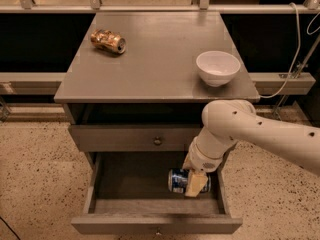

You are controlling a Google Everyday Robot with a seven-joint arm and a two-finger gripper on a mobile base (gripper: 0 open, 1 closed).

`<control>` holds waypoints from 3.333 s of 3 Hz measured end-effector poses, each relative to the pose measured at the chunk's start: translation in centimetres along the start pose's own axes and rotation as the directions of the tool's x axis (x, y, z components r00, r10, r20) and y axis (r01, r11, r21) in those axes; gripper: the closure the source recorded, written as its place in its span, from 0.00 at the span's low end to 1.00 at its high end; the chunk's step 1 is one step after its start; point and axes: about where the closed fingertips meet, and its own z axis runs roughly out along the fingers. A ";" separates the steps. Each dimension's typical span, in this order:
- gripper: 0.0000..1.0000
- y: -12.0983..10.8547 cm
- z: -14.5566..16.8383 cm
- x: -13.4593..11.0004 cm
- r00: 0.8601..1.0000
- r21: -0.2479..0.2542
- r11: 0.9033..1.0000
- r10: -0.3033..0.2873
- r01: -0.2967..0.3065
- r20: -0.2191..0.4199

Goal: Place pepsi can into middle drawer

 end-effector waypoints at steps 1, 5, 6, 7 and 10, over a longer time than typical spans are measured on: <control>1.00 0.0 0.4 0.3 1.000 -0.006 1.000 0.004 -0.004 -0.001; 1.00 -2.2 7.0 8.8 0.590 -0.172 0.681 0.712 -0.712 0.380; 1.00 -5.0 9.0 9.8 0.441 -0.271 0.563 0.804 -0.781 0.399; 1.00 -6.2 12.1 10.5 0.292 -0.337 0.435 0.869 -0.835 0.398; 0.31 -9.6 18.8 8.0 0.195 -0.345 0.308 0.925 -0.887 0.325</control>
Offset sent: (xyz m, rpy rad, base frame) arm 0.0034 -0.0101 0.0152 0.0783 0.0678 -0.2008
